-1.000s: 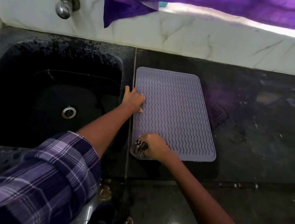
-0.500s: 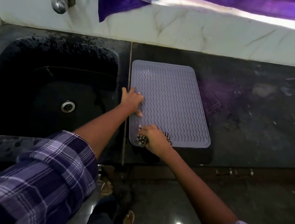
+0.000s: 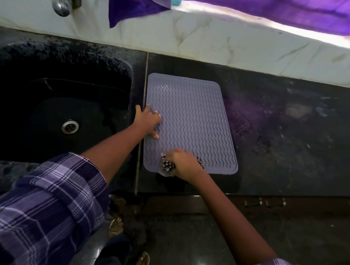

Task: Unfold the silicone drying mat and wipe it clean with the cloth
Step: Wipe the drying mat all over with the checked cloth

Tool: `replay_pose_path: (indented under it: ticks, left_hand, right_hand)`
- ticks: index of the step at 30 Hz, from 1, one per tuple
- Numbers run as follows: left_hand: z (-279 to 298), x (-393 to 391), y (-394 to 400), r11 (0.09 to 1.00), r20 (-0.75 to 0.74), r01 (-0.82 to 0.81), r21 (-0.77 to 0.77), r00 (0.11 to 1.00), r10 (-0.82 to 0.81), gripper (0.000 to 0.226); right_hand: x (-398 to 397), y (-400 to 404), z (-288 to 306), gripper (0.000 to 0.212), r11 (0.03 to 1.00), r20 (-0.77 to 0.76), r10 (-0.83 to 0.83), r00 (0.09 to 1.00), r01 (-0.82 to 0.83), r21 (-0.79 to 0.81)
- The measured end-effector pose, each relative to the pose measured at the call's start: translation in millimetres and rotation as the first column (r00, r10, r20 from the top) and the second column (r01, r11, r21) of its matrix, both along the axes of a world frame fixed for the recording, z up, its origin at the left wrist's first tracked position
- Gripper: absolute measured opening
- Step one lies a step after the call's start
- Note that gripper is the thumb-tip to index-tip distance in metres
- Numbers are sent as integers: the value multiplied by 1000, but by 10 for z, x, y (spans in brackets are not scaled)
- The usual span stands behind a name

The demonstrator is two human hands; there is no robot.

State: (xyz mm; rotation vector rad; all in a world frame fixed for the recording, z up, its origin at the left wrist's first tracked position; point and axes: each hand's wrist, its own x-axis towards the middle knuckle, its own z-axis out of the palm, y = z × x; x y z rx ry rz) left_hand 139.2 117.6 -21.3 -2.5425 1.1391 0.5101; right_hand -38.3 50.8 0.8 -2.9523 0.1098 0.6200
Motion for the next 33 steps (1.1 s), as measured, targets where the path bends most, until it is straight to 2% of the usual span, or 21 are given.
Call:
replay_pose_path:
  ticks: [3, 6, 8, 11, 14, 16, 20, 26, 30, 33]
  left_hand:
    - [19, -27, -9, 1000, 8, -2, 22, 1000, 2, 84]
    - [39, -51, -26, 1000, 15, -8, 24, 1000, 7, 84]
    - [49, -48, -32, 1000, 6, -7, 30, 1000, 7, 83]
    - [42, -38, -1, 1000, -33, -17, -8, 999, 17, 80]
    - [40, -37, 26, 996, -117, -53, -66, 992, 45, 79]
    - [63, -44, 51, 996, -124, -68, -56, 990, 61, 80]
    - [80, -56, 46, 997, -106, -56, -48, 993, 51, 79]
    - [185, 275, 143, 979, -195, -85, -185, 980, 48, 61]
    - [292, 679, 83, 959, -86, -117, -260, 992, 98, 44]
    - [370, 977, -80, 960, -82, -153, -233, 987, 137, 46]
  right_hand:
    - [258, -8, 137, 25, 987, -19, -18, 1000, 14, -163]
    - [285, 70, 125, 34, 994, 39, 65, 997, -61, -87]
    - [119, 79, 57, 42, 995, -13, 87, 996, -88, -36]
    - [-18, -33, 78, 34, 997, -96, -54, 994, 59, 48]
    - [103, -169, 203, 30, 984, -190, -175, 966, 179, 7]
    - [218, -238, 290, 32, 980, -132, -196, 972, 199, 10]
    - [369, -362, 277, 26, 964, -62, -211, 975, 218, 151]
    - [623, -553, 230, 25, 932, 14, -280, 960, 268, 243]
    - [1037, -775, 304, 26, 916, 132, -337, 932, 292, 275]
    - [1461, -923, 340, 29, 917, 184, -365, 913, 318, 243]
